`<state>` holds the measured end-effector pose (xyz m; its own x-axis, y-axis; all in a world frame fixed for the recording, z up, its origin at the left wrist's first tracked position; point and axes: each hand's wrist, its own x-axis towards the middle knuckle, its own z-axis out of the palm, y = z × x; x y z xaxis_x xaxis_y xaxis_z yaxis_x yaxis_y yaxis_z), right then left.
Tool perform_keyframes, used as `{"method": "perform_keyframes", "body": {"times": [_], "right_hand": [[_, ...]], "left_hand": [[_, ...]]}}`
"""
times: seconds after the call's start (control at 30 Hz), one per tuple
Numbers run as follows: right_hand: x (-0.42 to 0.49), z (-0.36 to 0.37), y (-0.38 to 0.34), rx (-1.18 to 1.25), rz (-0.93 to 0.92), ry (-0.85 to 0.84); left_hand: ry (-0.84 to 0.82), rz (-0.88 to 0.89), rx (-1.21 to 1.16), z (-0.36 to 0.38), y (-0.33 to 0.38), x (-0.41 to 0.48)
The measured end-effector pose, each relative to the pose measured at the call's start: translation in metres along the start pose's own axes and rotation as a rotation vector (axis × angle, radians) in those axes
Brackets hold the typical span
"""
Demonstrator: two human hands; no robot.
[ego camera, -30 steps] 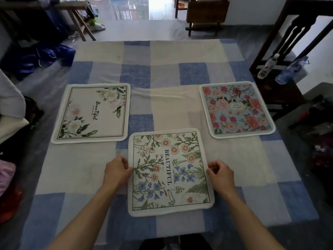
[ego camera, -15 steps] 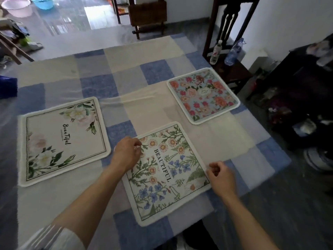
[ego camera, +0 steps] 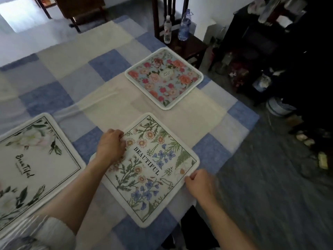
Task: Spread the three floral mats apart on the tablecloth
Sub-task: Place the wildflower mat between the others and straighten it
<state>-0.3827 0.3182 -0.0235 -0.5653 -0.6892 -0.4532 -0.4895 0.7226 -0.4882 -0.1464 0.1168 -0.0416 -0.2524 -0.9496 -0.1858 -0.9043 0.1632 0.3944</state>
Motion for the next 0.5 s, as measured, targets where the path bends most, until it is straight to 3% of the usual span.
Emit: {"method": "perform_keyframes", "body": {"times": [0.13,0.37,0.5], "right_hand": [[0.001,0.013,-0.003,0.159,0.095,-0.038],[0.009,0.021,0.005,0.234,0.286,-0.098],[0.013,0.021,0.003,0.212,0.279,-0.091]], "left_hand": [[-0.006,-0.047,-0.018,0.002,-0.001,0.003],[0.013,-0.109,-0.050,0.002,-0.004,0.012],[0.092,-0.133,-0.150,-0.005,-0.010,0.013]]}}
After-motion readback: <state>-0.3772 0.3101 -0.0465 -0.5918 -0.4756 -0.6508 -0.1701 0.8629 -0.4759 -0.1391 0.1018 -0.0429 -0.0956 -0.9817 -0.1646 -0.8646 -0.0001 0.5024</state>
